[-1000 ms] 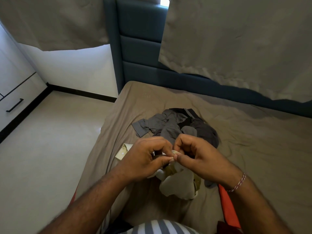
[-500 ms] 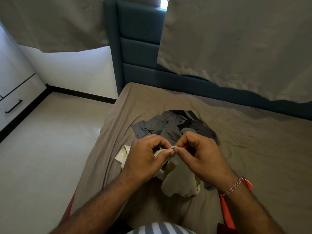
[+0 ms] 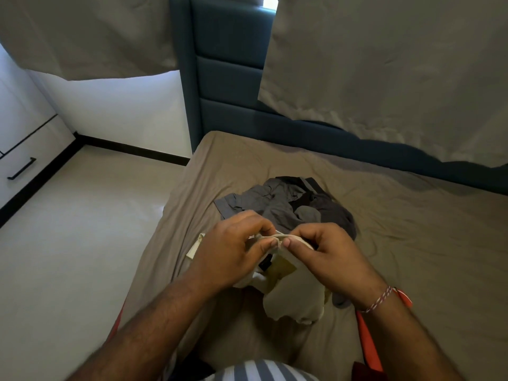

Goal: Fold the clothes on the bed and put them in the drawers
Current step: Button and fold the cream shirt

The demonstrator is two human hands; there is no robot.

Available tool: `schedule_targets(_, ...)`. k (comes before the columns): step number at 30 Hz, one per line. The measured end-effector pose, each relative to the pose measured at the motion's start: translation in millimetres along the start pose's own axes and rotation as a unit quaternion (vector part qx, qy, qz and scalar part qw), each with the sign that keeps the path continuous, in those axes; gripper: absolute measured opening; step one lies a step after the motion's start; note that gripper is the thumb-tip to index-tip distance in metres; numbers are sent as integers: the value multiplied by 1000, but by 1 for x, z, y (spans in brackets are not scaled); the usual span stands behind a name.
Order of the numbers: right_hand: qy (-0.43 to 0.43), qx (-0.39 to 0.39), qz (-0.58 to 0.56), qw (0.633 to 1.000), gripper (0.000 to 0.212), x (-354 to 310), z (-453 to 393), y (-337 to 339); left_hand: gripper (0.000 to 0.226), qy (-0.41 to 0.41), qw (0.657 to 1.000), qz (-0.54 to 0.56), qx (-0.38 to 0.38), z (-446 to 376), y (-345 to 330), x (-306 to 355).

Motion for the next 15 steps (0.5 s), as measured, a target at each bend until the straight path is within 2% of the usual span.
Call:
schedule_targets(3,-7,21,-16,1000,19,5,-1,5,43,47,996,-17,-79,1,1,-19)
schedule_targets(6,-20,40,-45,998,17,11,-4,14,31,74,989,-15,-131,3,8,-40)
schedule_targets(8,-27,44,-55,997,16,16,-6,19,20,69,988,-8,-135,4,16,-49)
schedule_targets(10,-27,28,-64,997,13,18,-7,21,26,36,995,-7,-89,1,26,-47)
schedule_targets(12,-15,-26,-66,997,8,19,-7,18,31,4,1000,-5,3,-1,41,-41)
schedule_targets(15,-25,-113,-63,991,6,26,-7,10,27,-6,989,-12,146,1,62,-38)
Point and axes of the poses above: each hand's wrist, its own z-axis away from the middle knuckle, its own y-axis out of the back of the hand, x = y × z, the point moved 7 cm from there along -z, towards the middle knuckle
